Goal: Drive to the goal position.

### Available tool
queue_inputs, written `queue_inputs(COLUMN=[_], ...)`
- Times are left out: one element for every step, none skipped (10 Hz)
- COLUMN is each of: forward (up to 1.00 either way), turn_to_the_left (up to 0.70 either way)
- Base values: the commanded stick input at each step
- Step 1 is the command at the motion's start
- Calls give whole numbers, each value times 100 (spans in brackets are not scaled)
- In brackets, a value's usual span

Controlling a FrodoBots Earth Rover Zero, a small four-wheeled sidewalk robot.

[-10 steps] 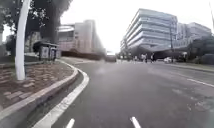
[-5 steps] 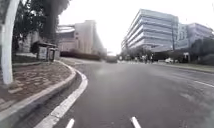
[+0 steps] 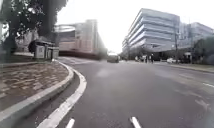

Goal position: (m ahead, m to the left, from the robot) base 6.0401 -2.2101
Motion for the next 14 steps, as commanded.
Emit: queue_inputs(forward=[70,70,70,70,70,70,70,70,70,70,70,70,70,70], turn_to_the_left=[0,0,0,0,0,0,0,0,0,0,0,0,0,0])
